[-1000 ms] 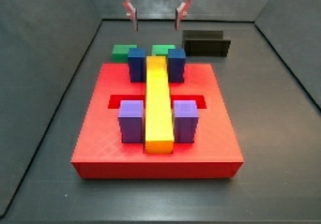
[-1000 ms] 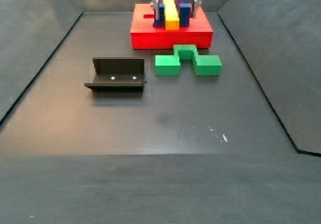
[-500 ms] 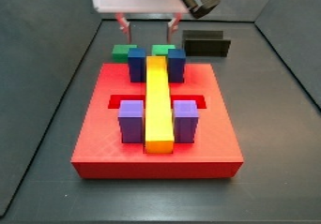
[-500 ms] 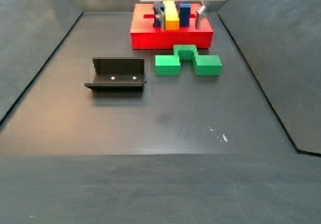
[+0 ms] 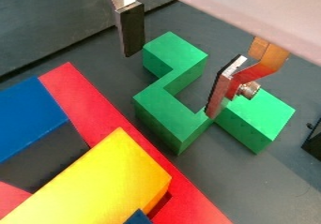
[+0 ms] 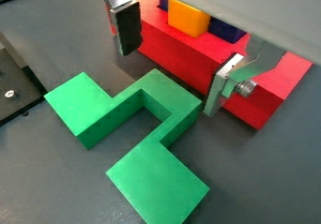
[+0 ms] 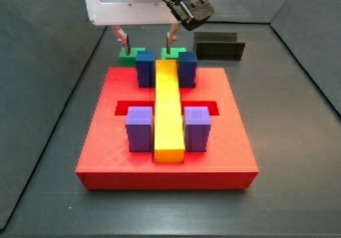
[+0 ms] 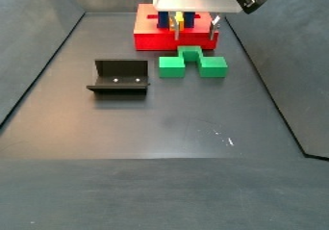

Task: Pick up the green object. Move up. Place the green object on the fixture. Regrasp the green object. Move to above the board. Insert the green object.
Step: Pick up the green object.

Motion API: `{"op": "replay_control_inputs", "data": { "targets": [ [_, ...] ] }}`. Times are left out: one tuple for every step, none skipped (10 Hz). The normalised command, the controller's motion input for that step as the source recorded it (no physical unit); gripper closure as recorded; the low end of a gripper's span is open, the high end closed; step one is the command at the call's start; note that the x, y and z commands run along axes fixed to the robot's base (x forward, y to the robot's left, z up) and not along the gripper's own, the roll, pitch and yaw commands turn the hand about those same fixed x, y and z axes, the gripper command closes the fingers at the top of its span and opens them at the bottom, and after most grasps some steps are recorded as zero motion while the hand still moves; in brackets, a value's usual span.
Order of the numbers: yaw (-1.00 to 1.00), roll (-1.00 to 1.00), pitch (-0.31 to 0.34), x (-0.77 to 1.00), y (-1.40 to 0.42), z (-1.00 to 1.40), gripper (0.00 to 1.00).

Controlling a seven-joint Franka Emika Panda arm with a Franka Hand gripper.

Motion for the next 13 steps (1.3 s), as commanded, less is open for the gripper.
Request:
{"op": "replay_control_inputs", "data": {
  "targets": [
    [-0.12,0.05,0.0,0.25,-0.03,-0.24,0.0],
    [-0.11,0.12,0.0,0.18,-0.15,-0.3,0.0],
    [-0.12,0.13,0.0,0.18,-0.08,-0.26,0.0],
    [-0.1,0.1,0.0,0.15,0.0,-0.24,0.0],
    [-0.05,0.12,0.009,0.05,0.0,-0.22,0.0],
    [0.0,0.1,0.009,0.0,0.0,-0.17,0.0],
    [0.0,0.07,0.0,0.0,0.01,-0.17,0.0],
    [0.0,0.04,0.0,0.0,0.0,-0.25,0.0],
    [0.0,0.02,0.0,0.0,0.0,-0.26,0.0],
    [0.0,0.03,-0.004,0.04,0.0,-0.28,0.0],
    [0.0,0.03,-0.007,0.06,0.0,-0.28,0.0],
    [0.0,0.02,-0.001,0.06,0.0,-0.23,0.0],
    [0.0,0.0,0.0,0.04,0.0,-0.15,0.0]
  ]
}}
